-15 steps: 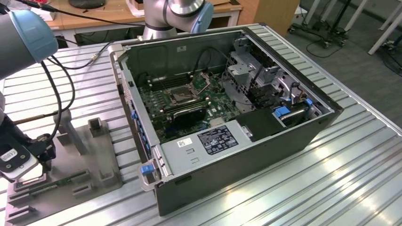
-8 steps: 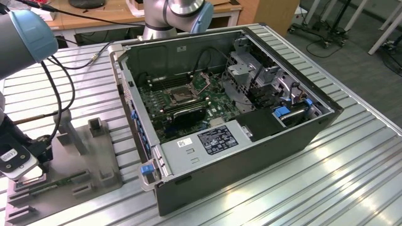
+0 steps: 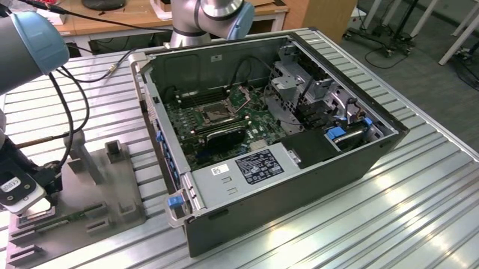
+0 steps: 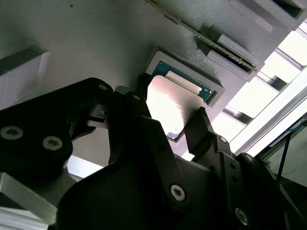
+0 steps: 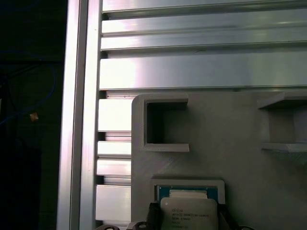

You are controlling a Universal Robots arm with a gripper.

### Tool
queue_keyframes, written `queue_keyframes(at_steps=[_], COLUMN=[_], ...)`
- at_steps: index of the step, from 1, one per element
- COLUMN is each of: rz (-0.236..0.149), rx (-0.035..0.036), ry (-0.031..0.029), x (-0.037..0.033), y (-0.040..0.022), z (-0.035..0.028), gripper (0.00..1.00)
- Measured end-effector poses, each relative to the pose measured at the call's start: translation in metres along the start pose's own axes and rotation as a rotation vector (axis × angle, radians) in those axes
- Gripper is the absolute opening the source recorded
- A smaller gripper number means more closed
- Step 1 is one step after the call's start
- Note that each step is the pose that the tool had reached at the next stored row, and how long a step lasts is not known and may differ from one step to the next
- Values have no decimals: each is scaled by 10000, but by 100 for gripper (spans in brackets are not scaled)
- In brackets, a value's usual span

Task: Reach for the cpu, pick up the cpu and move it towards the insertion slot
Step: 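Pick up the cpu and move it towards the insertion slot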

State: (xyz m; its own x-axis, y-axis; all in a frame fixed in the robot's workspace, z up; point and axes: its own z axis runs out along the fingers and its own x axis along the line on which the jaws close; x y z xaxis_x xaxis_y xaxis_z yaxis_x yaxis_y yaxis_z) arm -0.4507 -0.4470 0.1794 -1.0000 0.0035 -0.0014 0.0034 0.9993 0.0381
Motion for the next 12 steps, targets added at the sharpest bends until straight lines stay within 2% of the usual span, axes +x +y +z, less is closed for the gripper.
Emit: queue_keyframes(at_steps=[6, 12], rz=[0, 0], rx=[-2, -2], ry=[-2, 0], x=[-2, -2], y=[0, 2], z=[-4, -40], gripper=[55, 55])
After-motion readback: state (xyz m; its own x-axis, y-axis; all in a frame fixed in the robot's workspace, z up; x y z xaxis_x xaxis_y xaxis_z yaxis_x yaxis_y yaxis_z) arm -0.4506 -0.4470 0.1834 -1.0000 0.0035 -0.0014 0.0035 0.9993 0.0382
